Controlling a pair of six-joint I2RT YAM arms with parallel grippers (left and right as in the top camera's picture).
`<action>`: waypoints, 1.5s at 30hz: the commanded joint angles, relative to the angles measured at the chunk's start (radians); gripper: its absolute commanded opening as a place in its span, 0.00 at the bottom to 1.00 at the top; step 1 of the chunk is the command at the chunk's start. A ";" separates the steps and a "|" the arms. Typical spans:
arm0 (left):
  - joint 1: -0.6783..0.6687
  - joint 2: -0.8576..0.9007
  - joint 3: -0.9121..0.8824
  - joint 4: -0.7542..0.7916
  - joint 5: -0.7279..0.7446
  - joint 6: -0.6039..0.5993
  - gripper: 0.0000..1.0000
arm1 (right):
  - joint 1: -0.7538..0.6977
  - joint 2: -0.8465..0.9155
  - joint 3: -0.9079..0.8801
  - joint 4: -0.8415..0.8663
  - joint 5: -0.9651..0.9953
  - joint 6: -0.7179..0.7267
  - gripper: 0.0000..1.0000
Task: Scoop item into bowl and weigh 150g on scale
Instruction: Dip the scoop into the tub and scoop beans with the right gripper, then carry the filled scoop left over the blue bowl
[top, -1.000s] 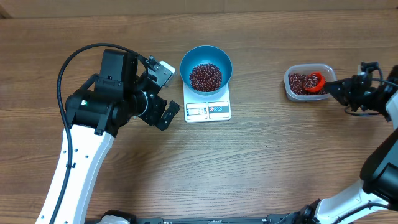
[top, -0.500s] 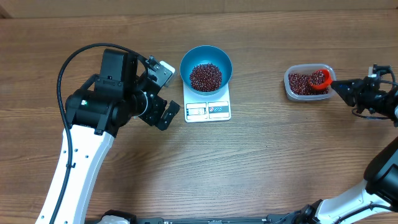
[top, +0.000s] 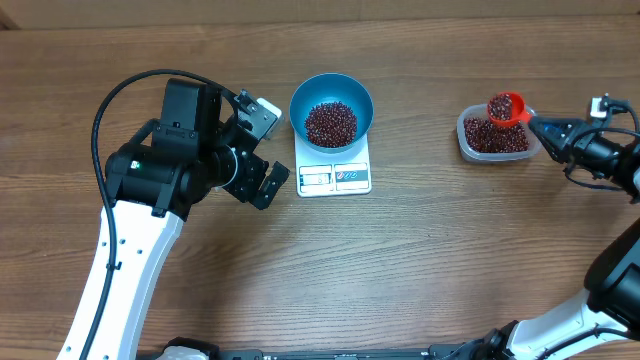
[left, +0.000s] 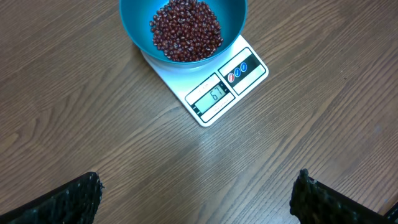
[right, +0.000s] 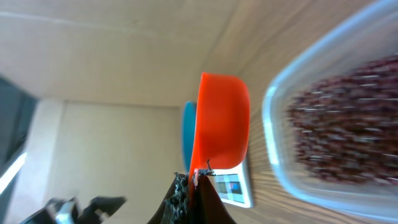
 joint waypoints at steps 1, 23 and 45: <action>0.000 -0.010 0.021 0.000 0.019 -0.010 1.00 | 0.055 0.007 0.022 0.000 -0.134 0.009 0.04; 0.000 -0.010 0.021 0.000 0.019 -0.010 1.00 | 0.474 0.006 0.023 0.160 -0.117 0.194 0.04; 0.000 -0.010 0.021 0.000 0.019 -0.010 1.00 | 0.713 0.006 0.023 0.489 0.277 -0.046 0.04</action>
